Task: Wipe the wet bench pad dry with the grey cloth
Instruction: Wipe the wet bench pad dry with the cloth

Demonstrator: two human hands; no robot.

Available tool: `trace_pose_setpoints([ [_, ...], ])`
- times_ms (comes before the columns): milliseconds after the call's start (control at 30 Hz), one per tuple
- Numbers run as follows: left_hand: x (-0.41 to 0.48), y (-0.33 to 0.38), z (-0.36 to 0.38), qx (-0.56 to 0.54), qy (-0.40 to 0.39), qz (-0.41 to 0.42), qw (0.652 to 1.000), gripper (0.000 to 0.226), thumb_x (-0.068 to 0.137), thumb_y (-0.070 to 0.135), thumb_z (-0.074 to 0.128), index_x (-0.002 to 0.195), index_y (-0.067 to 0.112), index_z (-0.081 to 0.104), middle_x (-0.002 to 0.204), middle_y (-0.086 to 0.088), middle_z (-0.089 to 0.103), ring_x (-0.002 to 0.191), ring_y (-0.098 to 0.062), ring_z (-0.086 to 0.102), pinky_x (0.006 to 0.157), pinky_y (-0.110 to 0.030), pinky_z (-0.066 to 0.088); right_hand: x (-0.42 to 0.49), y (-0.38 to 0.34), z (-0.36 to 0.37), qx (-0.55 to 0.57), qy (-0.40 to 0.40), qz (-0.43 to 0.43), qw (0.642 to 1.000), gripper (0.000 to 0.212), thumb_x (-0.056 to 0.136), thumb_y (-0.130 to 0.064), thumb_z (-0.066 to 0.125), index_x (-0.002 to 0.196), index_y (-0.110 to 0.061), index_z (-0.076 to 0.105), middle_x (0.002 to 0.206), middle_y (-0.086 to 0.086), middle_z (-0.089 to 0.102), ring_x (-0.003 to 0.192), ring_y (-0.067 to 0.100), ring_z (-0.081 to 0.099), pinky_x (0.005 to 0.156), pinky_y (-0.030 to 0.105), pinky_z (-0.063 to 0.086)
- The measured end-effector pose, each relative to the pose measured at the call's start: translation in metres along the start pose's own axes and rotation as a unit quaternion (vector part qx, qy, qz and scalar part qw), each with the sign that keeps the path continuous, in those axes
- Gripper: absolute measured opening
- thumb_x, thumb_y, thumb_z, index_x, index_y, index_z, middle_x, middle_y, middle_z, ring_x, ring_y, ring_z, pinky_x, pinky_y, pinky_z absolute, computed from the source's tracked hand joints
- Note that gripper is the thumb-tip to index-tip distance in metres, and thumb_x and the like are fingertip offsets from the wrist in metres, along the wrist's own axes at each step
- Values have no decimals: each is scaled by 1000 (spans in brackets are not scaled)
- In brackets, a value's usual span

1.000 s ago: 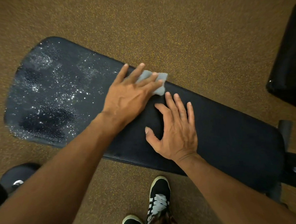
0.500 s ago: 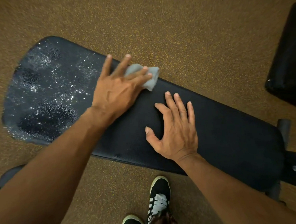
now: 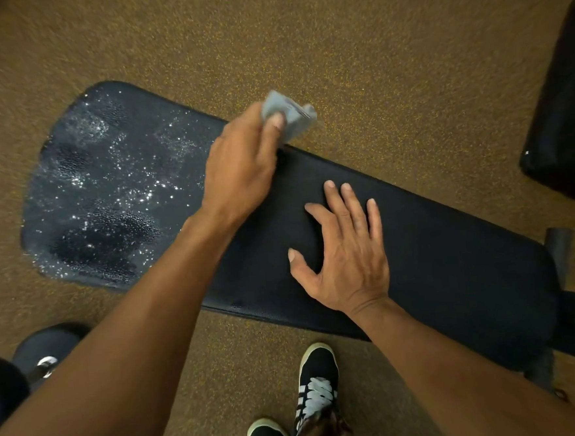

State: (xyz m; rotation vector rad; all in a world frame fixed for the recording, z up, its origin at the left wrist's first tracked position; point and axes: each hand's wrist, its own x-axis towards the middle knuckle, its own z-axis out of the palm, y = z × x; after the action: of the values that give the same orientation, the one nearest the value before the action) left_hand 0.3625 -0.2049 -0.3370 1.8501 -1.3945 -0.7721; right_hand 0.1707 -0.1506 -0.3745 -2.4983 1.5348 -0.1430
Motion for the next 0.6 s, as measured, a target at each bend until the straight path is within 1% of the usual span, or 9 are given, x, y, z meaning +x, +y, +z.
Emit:
trace_pose_setpoints([
  [67, -3, 6, -13, -213, 38, -69, 974, 31, 105, 43, 40, 108, 22, 64, 97, 5, 67, 91, -16, 64, 85, -52, 53, 0, 0, 0, 3, 1, -2, 1000, 68, 82, -58, 53, 139, -21, 49, 161, 9, 29, 152, 28, 18, 118, 58, 17],
  [133, -6, 13, -22, -359, 54, -168, 916, 33, 106, 46, 42, 102, 24, 66, 93, 7, 73, 86, -10, 68, 74, -37, 58, 0, 1, 0, 5, 6, -4, 1000, 68, 82, -58, 54, 138, -19, 50, 161, 9, 30, 152, 28, 18, 119, 58, 17],
  [200, -9, 16, -25, -455, 10, -252, 854, 51, 106, 55, 40, 105, 16, 72, 94, 0, 77, 84, -12, 71, 68, -25, 57, -1, 1, 0, 6, 11, -5, 1000, 67, 82, -57, 54, 137, -18, 51, 160, 10, 31, 152, 28, 19, 119, 58, 17],
  [300, -14, 9, -21, -476, -21, -234, 847, 62, 97, 53, 59, 131, 1, 61, 117, -17, 72, 102, -27, 70, 85, -39, 60, 0, 0, 1, 2, 9, -7, 1000, 67, 82, -57, 55, 136, -18, 50, 160, 10, 31, 151, 28, 19, 118, 58, 17],
  [367, -17, 3, -18, -471, 6, -219, 854, 48, 94, 23, 70, 132, -2, 55, 116, -15, 71, 104, -26, 70, 93, -42, 59, 0, 0, 1, -4, 6, -8, 1000, 67, 83, -57, 54, 137, -18, 49, 160, 10, 31, 152, 28, 19, 118, 58, 17],
  [433, -20, -1, -17, -488, 17, -222, 844, 27, 99, 11, 63, 125, 2, 59, 112, -10, 73, 103, -22, 71, 91, -37, 59, 0, 1, 1, -10, 4, -10, 1000, 67, 83, -58, 54, 137, -18, 49, 161, 10, 30, 152, 28, 18, 119, 58, 16],
  [467, -22, 2, -20, -508, 13, -233, 829, 20, 103, 13, 58, 120, 5, 62, 110, -8, 75, 101, -21, 72, 88, -35, 59, -1, 1, 1, -9, 3, -10, 1000, 68, 83, -58, 54, 138, -18, 48, 161, 10, 29, 152, 28, 17, 119, 58, 16],
  [567, -24, 9, -32, -574, 19, -319, 754, 28, 106, 25, 50, 115, 8, 69, 109, -10, 77, 100, -22, 74, 82, -36, 62, 0, 1, 1, 0, -2, -12, 1000, 67, 85, -57, 54, 139, -17, 47, 161, 10, 29, 152, 28, 16, 119, 58, 16],
  [600, -25, 9, -35, -579, 28, -329, 746, 28, 106, 24, 50, 114, 6, 70, 108, -10, 77, 100, -22, 74, 83, -37, 62, 0, 2, 1, 4, -3, -14, 1000, 67, 86, -57, 54, 140, -17, 46, 161, 10, 28, 152, 27, 16, 120, 58, 16],
])
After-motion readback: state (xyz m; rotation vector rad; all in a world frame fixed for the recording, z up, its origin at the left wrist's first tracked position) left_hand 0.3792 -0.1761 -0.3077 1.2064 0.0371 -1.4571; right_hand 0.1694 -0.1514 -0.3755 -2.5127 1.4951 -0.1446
